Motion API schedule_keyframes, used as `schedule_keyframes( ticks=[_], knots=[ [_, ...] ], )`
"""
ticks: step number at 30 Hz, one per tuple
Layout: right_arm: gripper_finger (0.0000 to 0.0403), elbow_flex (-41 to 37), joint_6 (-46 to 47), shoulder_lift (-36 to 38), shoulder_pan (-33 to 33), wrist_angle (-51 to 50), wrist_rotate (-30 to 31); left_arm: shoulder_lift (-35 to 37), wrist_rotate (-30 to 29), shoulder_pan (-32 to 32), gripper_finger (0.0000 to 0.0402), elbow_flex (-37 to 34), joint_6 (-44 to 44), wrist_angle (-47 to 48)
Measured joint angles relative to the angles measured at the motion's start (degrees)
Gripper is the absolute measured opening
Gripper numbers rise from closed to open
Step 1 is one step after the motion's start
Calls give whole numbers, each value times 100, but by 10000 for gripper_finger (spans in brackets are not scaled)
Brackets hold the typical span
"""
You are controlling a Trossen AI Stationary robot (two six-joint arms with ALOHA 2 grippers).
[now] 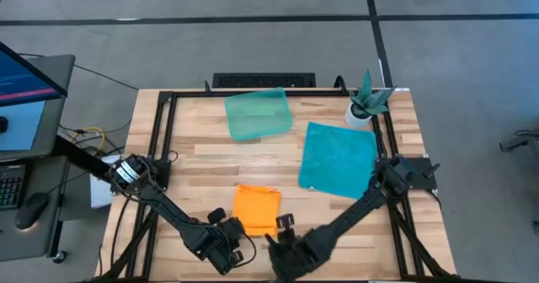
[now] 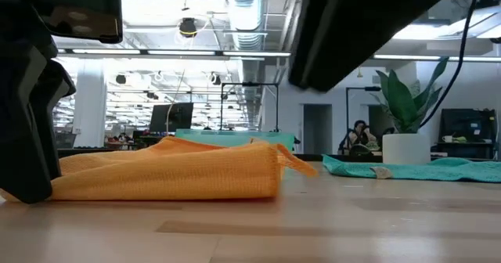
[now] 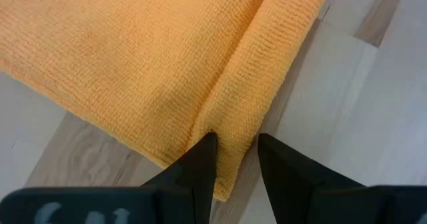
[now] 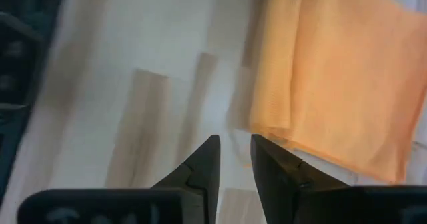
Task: Roll microfiber towels into tight, uniform cylinder then place into a basket
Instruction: Roll the yellow microfiber towel
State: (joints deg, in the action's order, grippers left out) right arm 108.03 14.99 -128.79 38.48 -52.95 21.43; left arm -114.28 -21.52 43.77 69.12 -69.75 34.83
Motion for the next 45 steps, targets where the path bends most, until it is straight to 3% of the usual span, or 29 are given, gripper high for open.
schedule_keyframes(
  ticks=[8,13,19,31,45],
  knots=[
    [107,-282,-899,7,314,839,1023,4,62,-70,109,3,-135,-13],
    [107,-577,-897,7,153,1183,838,4,79,-92,109,3,6,-14],
    [107,-678,-496,7,-179,1261,146,4,79,-94,109,3,13,-13],
    [107,-1066,-1292,13,-306,2266,269,4,71,-98,109,3,26,-13],
    [108,-1204,-899,11,-483,2683,22,4,47,-98,109,3,44,-11]
  ],
)
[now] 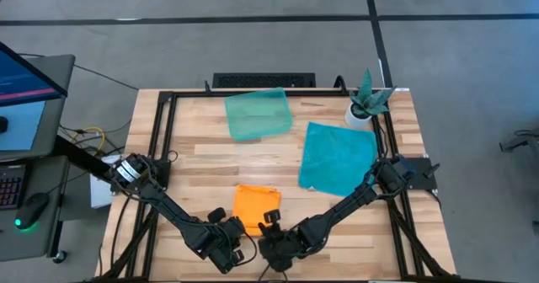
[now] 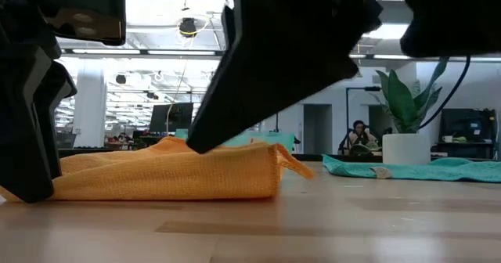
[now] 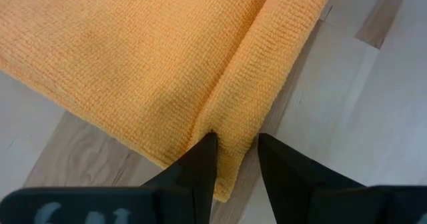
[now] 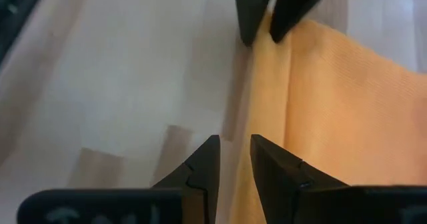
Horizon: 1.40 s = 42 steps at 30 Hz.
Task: Roll microfiber towels into tight, uniform cylinder then place into a basket
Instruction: Roll the yellow microfiber towel
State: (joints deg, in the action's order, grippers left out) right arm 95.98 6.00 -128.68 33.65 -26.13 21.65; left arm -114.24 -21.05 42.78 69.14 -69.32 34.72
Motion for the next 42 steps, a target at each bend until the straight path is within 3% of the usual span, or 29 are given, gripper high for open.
schedule_keyframes(
  ticks=[16,27,35,42],
  knots=[
    [197,-26,-414,0,-17,-409,-59,-4,-53,31,109,-2,0,2],
    [184,-459,346,22,-180,-400,-104,-4,-68,31,109,-2,176,2],
    [169,-395,257,14,-183,-503,-103,-4,-71,31,109,-2,214,2],
    [178,124,561,-9,-188,-1951,-101,-4,-71,31,109,-2,212,2]
  ],
)
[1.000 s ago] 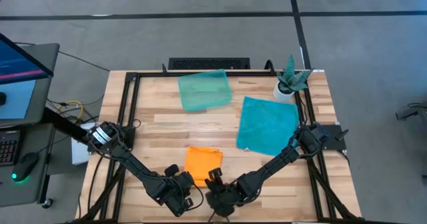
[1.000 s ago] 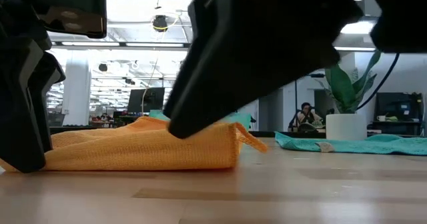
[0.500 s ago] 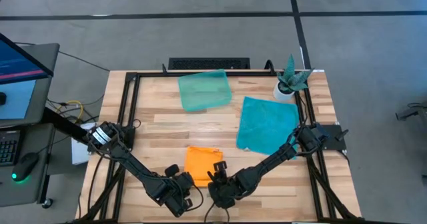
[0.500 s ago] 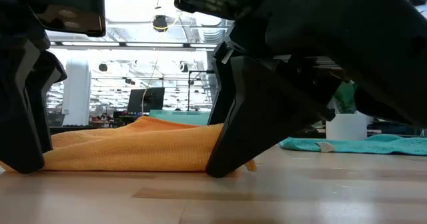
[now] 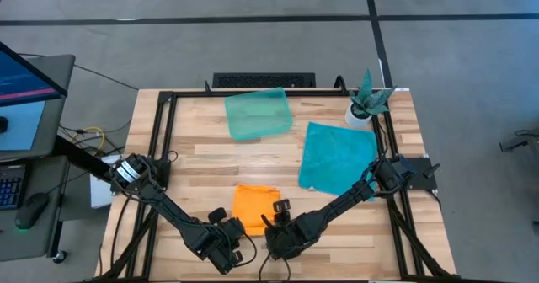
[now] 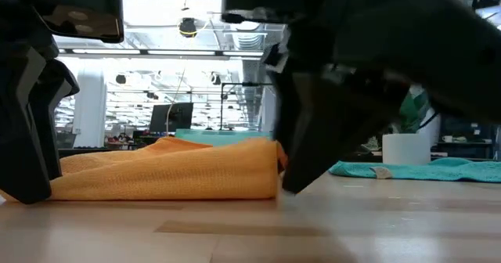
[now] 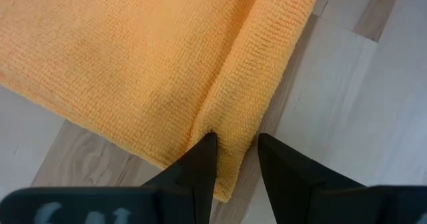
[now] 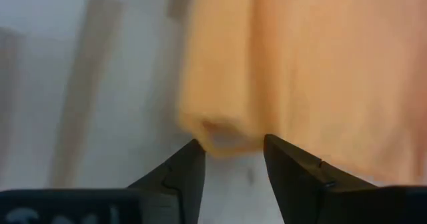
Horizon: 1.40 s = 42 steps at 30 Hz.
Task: Roll microfiber towels into tight, uniform cylinder then place into a basket
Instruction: Roll the yellow microfiber towel
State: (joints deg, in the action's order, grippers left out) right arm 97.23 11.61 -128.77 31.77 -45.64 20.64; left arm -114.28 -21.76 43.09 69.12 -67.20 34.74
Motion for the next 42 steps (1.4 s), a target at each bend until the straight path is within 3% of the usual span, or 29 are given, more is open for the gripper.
schedule_keyframes(
  ticks=[5,9,20,42],
  knots=[
    [180,424,633,0,87,-1018,13,0,0,0,109,0,0,0],
    [175,668,768,0,232,-1128,42,0,0,0,109,0,-2,0],
    [171,541,-804,9,428,681,41,0,-2,2,109,0,-7,-4],
    [166,-238,-259,7,-5,1172,-474,0,-7,4,109,0,57,-20]
  ],
)
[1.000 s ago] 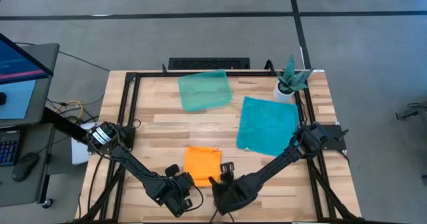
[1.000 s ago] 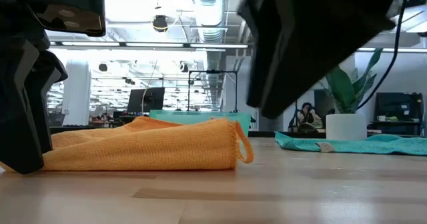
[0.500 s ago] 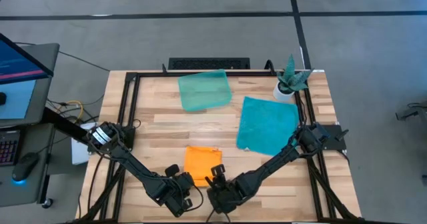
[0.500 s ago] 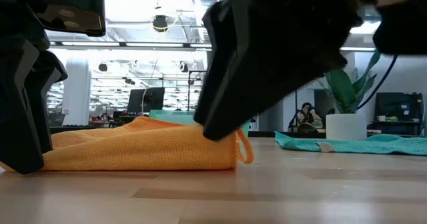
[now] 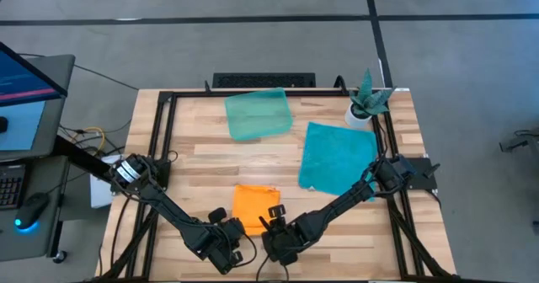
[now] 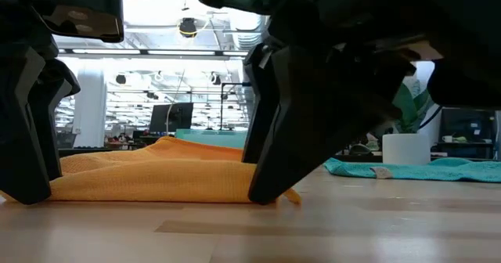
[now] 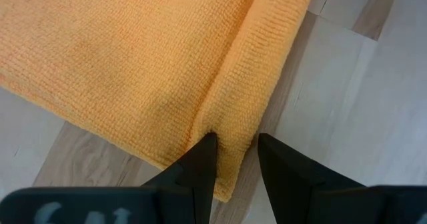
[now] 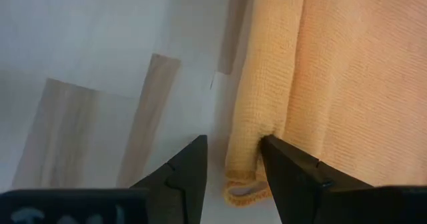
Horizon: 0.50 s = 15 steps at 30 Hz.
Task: Roll microfiber towels into tight, uniform cylinder then place into a basket
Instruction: Roll the yellow microfiber towel
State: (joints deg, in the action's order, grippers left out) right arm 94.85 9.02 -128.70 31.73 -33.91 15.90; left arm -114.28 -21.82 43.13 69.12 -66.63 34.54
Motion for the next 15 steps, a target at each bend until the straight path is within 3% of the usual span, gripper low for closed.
schedule_keyframes(
  ticks=[8,15],
  knots=[
    [152,24,298,-122,-180,62,-19,0,0,0,109,0,10,-3],
    [73,39,363,-295,-275,40,-347,0,-13,2,109,2,56,17]
  ],
)
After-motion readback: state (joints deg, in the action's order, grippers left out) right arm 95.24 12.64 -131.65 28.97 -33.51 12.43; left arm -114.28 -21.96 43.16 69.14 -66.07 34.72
